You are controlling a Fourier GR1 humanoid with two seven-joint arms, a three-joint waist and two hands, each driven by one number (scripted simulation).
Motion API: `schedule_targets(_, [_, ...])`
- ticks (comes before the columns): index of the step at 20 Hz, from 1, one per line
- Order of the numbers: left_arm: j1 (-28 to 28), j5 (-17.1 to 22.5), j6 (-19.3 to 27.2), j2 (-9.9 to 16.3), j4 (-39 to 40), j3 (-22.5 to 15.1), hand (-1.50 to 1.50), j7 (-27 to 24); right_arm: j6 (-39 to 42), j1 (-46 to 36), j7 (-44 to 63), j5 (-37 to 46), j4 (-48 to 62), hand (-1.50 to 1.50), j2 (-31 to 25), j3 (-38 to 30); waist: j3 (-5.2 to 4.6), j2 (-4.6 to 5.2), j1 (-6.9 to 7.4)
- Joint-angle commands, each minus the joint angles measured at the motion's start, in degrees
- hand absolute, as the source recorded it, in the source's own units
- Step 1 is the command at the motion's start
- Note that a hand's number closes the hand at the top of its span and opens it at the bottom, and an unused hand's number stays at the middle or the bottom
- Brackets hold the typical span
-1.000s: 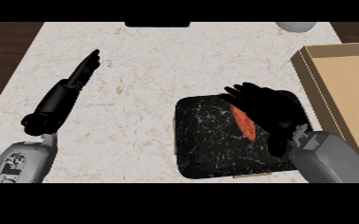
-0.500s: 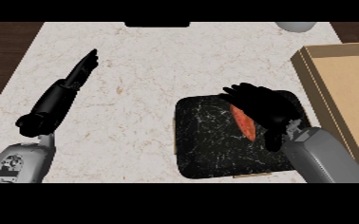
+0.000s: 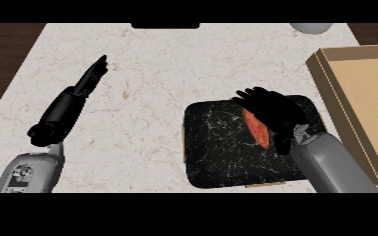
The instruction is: Pick the sweet potato from the tray and place it in the cardboard box
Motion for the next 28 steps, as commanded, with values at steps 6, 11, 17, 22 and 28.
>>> schedule_targets(6, [0.58, 0.85, -3.51, 0.48, -1.15, 3.23, 0.0, 1.02, -4.21, -1.77, -7.76, 3.27, 10.71, -1.5, 1.01, -2.76, 0.01, 0.03, 0.17])
schedule_targets(11, [-2.56, -1.92, -1.03, -2.24, -1.07, 0.77, 0.0, 3.26, -10.45, -0.82, -10.76, 5.28, 7.85, 1.5, 4.41, 1.38, 0.03, -0.02, 0.04])
schedule_targets(17, [3.11, -2.31, -2.3, -2.38, -3.88, 0.86, 0.0, 0.19, -19.85, -2.69, -17.16, 6.53, 13.71, 1.5, 3.28, -2.86, 0.02, 0.0, 0.32])
schedule_targets(22, [-0.98, -1.92, -2.08, -2.59, -1.34, 0.88, 0.0, 1.45, -18.38, -7.81, 8.68, 0.84, 22.85, 1.5, 9.65, -22.53, 0.2, 1.28, 1.0])
schedule_targets(28, [-1.24, -1.8, -3.03, -2.53, -0.78, 0.49, 0.0, 0.48, -28.96, -21.85, 20.09, 2.22, 32.52, 1.5, 9.48, -31.19, 0.1, 1.11, 3.07])
